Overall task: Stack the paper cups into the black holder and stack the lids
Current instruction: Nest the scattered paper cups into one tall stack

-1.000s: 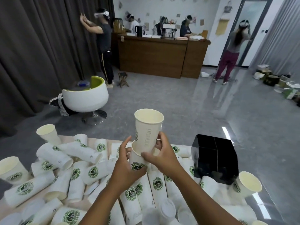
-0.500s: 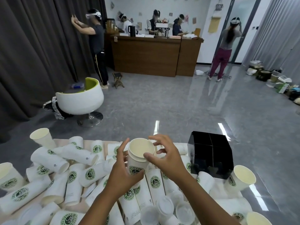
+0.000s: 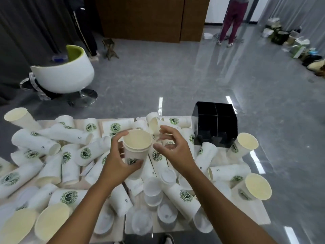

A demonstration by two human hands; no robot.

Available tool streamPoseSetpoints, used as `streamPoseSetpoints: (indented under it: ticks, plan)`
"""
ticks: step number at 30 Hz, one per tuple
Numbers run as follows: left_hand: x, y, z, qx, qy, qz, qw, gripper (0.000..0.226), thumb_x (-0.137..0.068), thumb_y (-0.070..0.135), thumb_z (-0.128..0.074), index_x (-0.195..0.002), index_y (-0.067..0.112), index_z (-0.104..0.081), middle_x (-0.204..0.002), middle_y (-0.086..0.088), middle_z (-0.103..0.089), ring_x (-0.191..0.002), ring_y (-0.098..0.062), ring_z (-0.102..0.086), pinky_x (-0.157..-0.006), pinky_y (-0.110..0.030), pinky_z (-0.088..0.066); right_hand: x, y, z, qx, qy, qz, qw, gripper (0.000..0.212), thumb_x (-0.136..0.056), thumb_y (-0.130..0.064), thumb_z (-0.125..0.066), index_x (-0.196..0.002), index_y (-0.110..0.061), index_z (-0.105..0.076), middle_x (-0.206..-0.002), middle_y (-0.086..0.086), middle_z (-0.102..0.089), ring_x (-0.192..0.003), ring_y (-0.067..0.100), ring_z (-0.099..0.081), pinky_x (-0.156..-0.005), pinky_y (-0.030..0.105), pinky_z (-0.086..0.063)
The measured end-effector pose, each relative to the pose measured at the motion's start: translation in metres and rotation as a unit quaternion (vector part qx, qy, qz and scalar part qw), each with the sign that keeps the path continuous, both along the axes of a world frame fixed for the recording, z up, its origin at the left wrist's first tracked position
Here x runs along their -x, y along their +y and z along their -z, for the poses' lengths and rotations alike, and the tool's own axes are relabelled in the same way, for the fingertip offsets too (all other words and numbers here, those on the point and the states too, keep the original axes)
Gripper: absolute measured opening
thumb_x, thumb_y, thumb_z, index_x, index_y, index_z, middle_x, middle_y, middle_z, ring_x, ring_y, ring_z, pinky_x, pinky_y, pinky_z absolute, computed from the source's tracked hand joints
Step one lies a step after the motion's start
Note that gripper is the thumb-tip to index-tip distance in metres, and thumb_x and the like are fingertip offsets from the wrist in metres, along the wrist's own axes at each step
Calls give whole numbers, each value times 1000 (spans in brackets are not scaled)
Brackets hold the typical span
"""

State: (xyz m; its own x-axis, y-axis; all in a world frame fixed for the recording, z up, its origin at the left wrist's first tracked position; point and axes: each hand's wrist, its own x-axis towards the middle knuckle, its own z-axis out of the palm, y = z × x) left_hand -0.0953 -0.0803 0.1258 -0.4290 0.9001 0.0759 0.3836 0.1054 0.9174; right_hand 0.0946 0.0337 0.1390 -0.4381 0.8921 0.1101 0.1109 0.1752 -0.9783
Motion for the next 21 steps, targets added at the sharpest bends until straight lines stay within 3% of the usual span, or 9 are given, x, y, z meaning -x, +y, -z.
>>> streamPoseSetpoints:
  ticks: [3, 7, 15, 18, 21]
  plan:
    - [7, -16, 6, 6, 0, -15, 1000, 100, -67, 6, -95, -132, 55, -37, -127, 7, -64, -109, -14, -65, -91, -34, -54, -26, -10, 20, 7, -18, 50, 999, 58, -82, -26, -85, -133, -34, -59, -128, -15, -64, -112, 9, -63, -83, 32, -59]
    - [11, -36, 9, 8, 4, -40, 999, 101, -66, 1, -94, -132, 53, -37, -126, 11, -61, -106, 1, -62, -89, -26, -51, -52, -39, 58, 18, -77, 44, 996, 61, -81, -29, -84, -134, -39, -56, -129, -26, -57, -110, 6, -60, -84, 38, -58]
    - [-16, -44, 22, 9, -10, 9, 1000, 105, -67, 3, -95, -131, 61, -36, -133, 7, -61, -114, -3, -63, -91, -23, -50, -115, -79, 94, -7, -131, 110, 985, 70, -75, -28, -85, -137, -38, -53, -127, -23, -57, -109, 11, -60, -78, 27, -54]
    - [-33, -40, 30, 18, -31, 36, 999, 104, -63, 14, -99, -131, 62, -37, -137, 5, -59, -116, -9, -63, -93, -29, -51, -146, -87, 104, -8, -147, 150, 978, 71, -73, -32, -85, -134, -41, -51, -125, -26, -56, -108, 10, -60, -75, 28, -54]
    - [-45, -37, 37, 28, -39, 52, 997, 99, -55, 38, -94, -132, 60, -37, -134, 5, -61, -111, -16, -65, -86, -36, -53, -171, -97, 114, 3, -163, 187, 969, 71, -72, -28, -87, -132, -43, -52, -126, -24, -57, -107, 7, -59, -81, 27, -54]
